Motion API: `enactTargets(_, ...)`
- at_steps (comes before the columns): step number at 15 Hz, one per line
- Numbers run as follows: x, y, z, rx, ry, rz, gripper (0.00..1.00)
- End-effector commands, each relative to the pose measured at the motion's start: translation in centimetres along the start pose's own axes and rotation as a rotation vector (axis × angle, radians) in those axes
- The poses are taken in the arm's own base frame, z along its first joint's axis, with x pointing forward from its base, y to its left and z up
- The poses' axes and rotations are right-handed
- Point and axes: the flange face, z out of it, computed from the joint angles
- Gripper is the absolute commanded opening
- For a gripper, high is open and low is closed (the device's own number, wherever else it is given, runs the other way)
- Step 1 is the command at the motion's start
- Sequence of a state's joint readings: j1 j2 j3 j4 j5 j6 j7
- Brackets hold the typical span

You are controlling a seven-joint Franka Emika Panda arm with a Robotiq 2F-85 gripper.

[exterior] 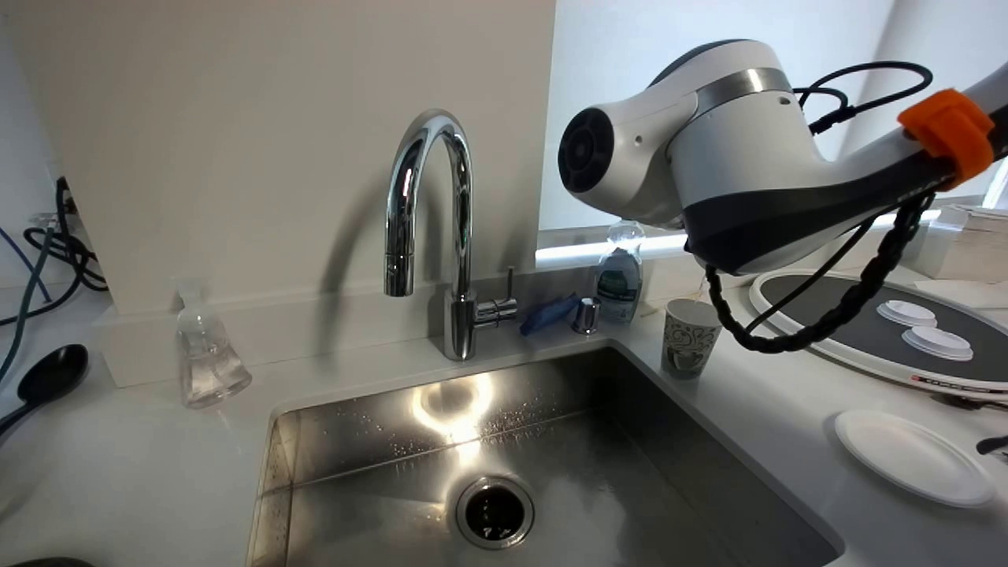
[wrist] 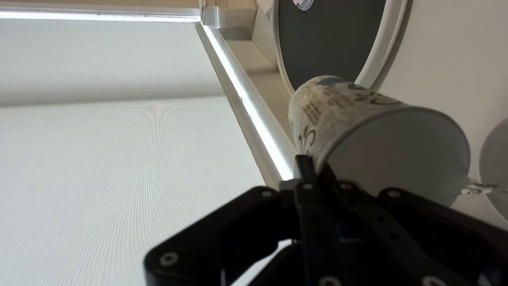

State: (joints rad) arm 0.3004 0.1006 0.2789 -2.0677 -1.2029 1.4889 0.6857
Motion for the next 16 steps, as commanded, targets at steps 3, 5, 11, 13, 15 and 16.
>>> enactTargets(3, 0.12, 0.05, -0.13, -0.042, -0.003, -0.019, 0.01)
enactTargets(5, 0.13, 0.07, -0.13, -0.045, -0.001, -0.019, 0.01)
enactTargets(11, 0.14, 0.05, -0.22, -0.05, 0.004, -0.022, 0.01)
enactTargets(13, 0.15, 0.06, -0.24, -0.052, 0.005, -0.024, 0.01)
enactTargets(15, 0.14, 0.09, -0.28, -0.056, 0.007, -0.026, 0.01)
enactTargets(16, 0.13, 0.08, -0.31, -0.059, 0.009, -0.027, 0.01)
